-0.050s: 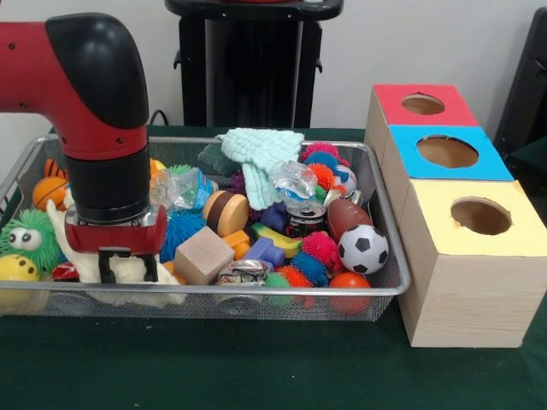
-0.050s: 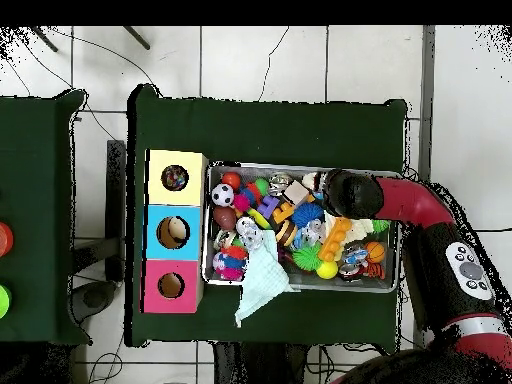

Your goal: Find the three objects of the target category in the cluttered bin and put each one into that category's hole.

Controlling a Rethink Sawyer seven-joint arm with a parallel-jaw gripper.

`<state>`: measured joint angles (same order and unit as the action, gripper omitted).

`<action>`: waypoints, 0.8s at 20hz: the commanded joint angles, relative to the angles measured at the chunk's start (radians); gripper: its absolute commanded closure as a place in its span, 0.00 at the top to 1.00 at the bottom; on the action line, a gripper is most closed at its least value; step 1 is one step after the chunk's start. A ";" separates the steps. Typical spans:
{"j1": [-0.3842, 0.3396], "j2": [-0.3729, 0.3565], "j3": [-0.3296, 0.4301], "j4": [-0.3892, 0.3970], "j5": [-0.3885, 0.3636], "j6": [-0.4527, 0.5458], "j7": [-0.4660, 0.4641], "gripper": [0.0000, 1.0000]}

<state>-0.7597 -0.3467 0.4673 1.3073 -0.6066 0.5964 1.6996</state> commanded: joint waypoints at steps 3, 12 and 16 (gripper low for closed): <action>0.035 0.148 -0.001 -0.080 -0.164 -0.211 -0.092 0.00; 0.074 -0.151 -0.053 0.297 -0.061 -0.263 0.151 0.00; 0.125 -0.238 -0.101 0.395 -0.005 -0.291 0.242 0.00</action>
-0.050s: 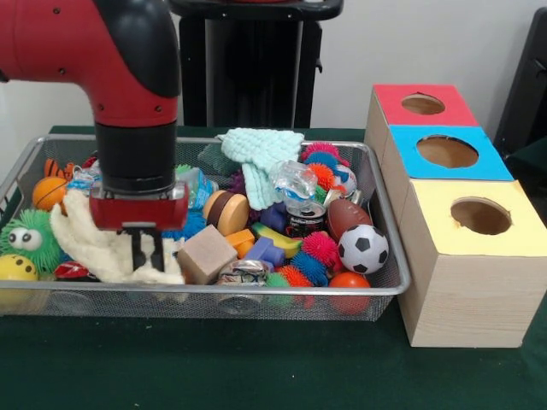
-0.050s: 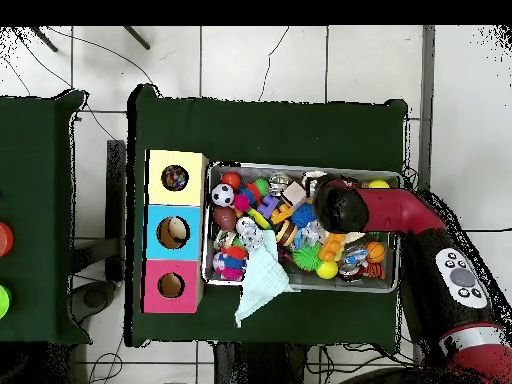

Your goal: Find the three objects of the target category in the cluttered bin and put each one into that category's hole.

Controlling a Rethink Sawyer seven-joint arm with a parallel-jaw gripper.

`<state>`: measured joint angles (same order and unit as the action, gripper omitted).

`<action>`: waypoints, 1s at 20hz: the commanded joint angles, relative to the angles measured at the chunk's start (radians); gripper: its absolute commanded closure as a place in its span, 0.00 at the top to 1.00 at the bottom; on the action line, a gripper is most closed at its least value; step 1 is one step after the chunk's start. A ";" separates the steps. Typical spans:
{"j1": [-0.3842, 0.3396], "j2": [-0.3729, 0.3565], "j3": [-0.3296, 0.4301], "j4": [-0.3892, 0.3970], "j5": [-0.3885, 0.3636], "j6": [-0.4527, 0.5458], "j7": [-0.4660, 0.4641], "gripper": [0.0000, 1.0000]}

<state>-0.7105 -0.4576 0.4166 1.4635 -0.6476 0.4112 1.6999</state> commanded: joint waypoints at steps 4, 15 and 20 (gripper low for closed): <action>0.132 -0.165 -0.111 0.278 0.084 -0.140 0.286 0.00; 0.213 -0.219 -0.204 0.389 0.211 -0.241 0.301 0.00; 0.262 -0.219 -0.256 0.426 0.269 -0.307 0.319 0.00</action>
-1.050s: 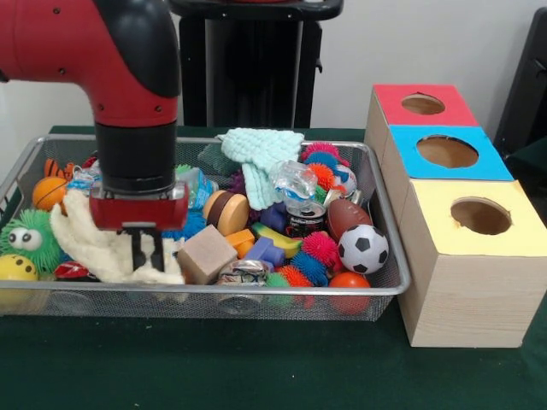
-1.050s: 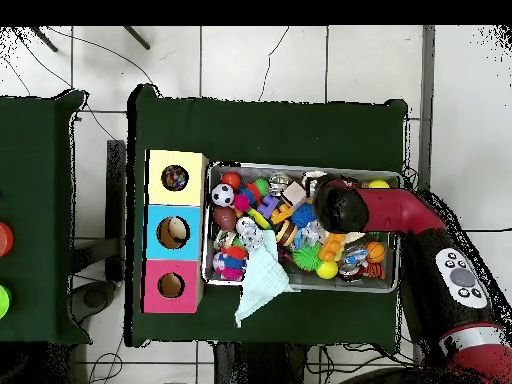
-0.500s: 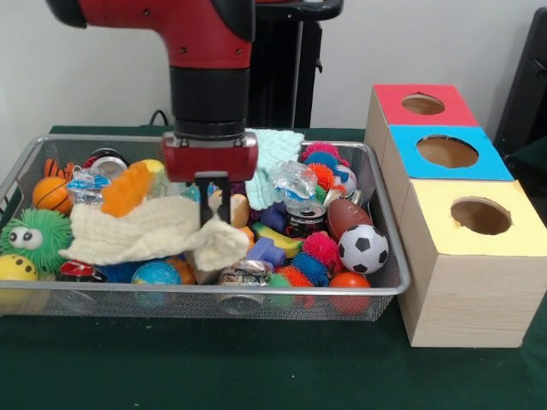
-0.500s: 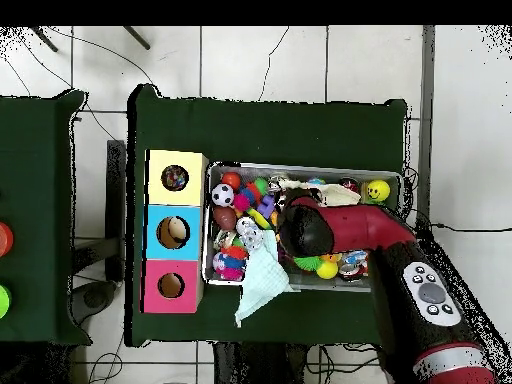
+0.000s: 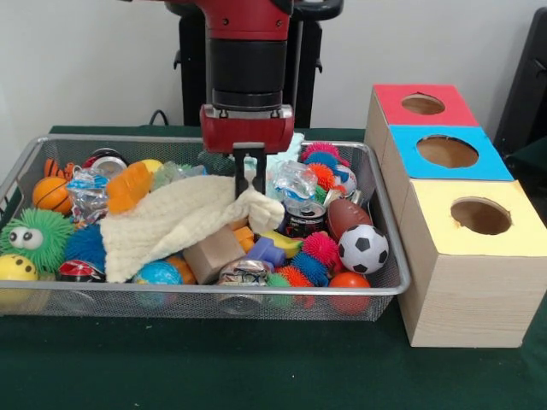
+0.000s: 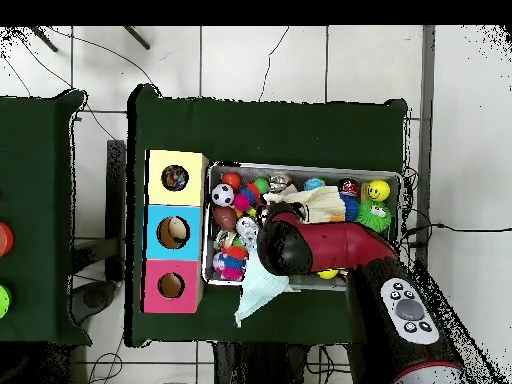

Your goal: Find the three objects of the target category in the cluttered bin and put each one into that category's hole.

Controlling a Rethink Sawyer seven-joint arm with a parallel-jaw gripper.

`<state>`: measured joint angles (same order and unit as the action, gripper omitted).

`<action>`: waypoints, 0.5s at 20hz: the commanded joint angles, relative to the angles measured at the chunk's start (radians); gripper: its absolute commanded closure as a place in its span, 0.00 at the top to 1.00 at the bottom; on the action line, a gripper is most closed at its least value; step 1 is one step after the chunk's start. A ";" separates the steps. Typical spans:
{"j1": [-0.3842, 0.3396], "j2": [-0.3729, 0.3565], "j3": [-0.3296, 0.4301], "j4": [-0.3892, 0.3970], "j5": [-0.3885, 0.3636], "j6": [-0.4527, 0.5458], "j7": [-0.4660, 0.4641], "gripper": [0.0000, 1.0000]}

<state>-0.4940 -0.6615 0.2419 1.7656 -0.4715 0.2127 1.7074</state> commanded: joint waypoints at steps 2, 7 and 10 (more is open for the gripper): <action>0.091 -0.040 -0.123 0.152 0.124 -0.125 0.338 0.00; 0.187 -0.065 -0.213 0.214 0.218 -0.178 0.381 0.00; 0.226 -0.090 -0.257 0.245 0.277 -0.172 0.392 0.00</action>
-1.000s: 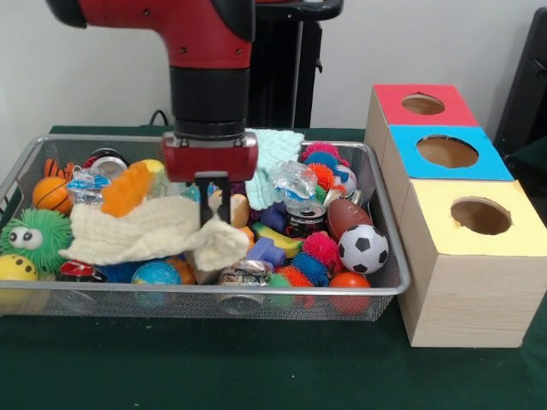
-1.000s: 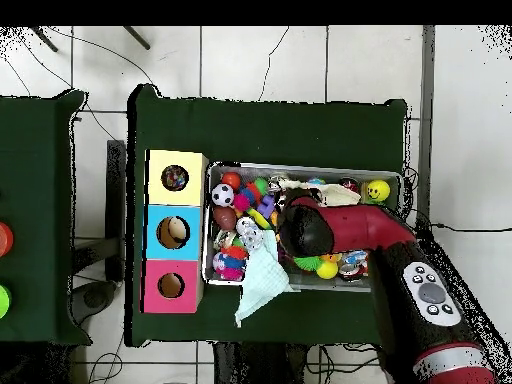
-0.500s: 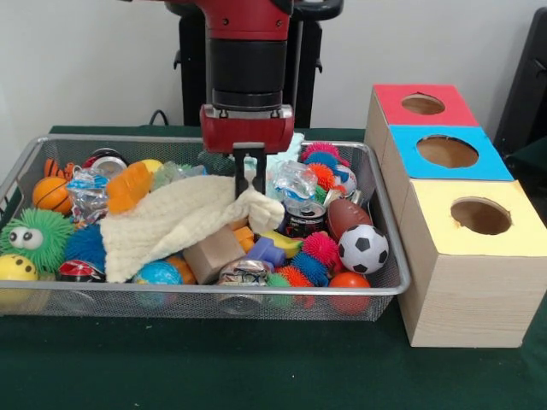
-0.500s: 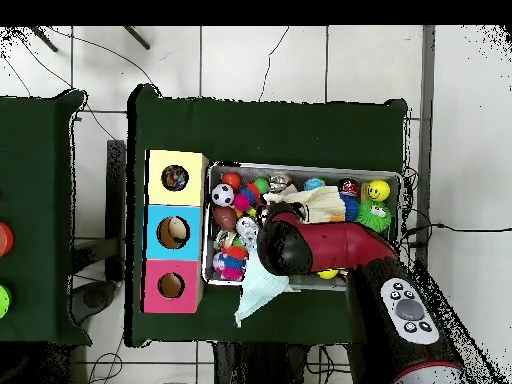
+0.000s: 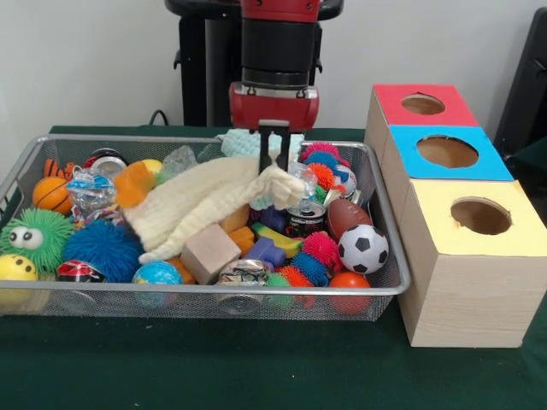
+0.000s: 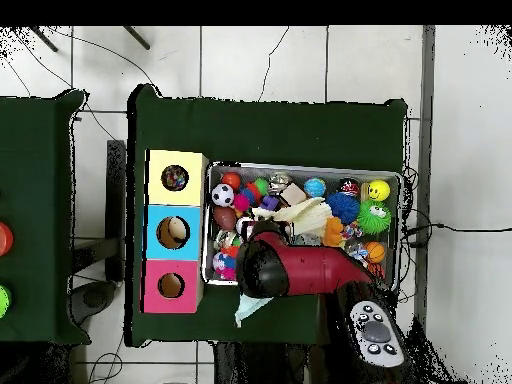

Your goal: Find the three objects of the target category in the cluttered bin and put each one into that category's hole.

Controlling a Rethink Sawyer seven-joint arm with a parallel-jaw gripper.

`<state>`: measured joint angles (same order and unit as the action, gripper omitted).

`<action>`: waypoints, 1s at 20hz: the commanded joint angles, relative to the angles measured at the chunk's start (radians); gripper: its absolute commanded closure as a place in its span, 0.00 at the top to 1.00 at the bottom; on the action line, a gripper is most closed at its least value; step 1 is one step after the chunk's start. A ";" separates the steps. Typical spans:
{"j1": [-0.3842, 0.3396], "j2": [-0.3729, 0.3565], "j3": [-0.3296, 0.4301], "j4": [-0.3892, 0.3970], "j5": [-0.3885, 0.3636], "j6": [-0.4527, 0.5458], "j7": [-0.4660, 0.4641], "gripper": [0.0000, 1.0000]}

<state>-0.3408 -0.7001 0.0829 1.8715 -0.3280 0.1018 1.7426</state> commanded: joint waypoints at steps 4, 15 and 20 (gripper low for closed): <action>0.060 -0.129 -0.097 0.215 0.193 0.007 0.353 0.00; -0.072 -0.147 -0.048 0.287 0.169 -0.026 0.262 0.00; -0.113 -0.108 -0.023 0.267 0.154 -0.031 0.235 0.00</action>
<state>-0.4157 -0.8518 0.0158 2.1039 -0.1780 0.0878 1.8326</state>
